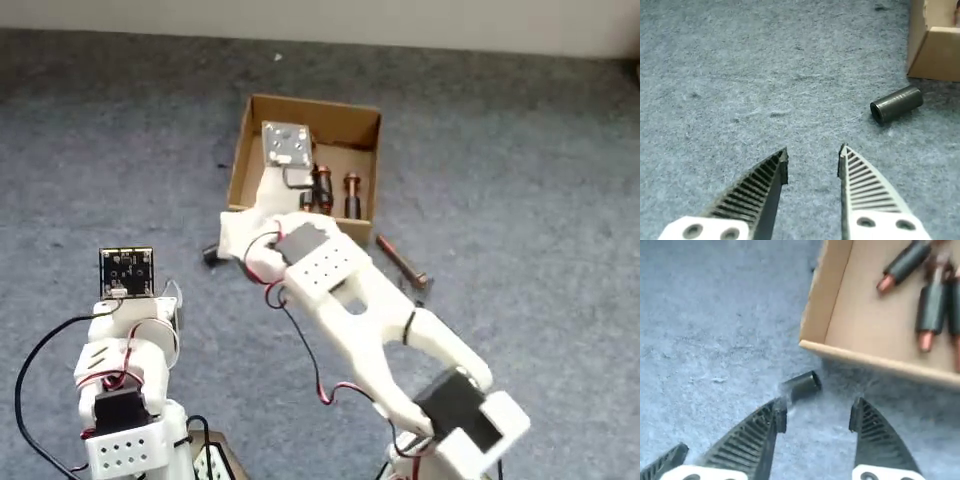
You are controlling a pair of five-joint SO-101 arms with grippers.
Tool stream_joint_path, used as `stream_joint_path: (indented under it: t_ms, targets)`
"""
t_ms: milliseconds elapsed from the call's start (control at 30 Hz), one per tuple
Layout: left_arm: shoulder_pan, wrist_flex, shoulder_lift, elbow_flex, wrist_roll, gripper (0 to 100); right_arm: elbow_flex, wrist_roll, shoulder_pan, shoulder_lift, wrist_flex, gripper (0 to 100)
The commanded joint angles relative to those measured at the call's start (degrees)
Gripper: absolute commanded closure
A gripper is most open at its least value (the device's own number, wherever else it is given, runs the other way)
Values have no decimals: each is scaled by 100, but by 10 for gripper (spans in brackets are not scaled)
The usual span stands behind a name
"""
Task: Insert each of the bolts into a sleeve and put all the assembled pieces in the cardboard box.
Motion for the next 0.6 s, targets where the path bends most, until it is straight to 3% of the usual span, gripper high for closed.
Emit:
stream_joint_path:
  t_ms: [0, 233, 567]
  targets:
    - [-66, 0, -57, -127, -18, 829, -593, -633, -259, 453, -215, 811]
    - [-66, 0, -57, -127, -18, 829, -1675, -1495, -409, 1824, -215, 811]
    - [-66, 9, -57, -127, -18, 829, -2598, -1530, -391, 3020, -207, 811]
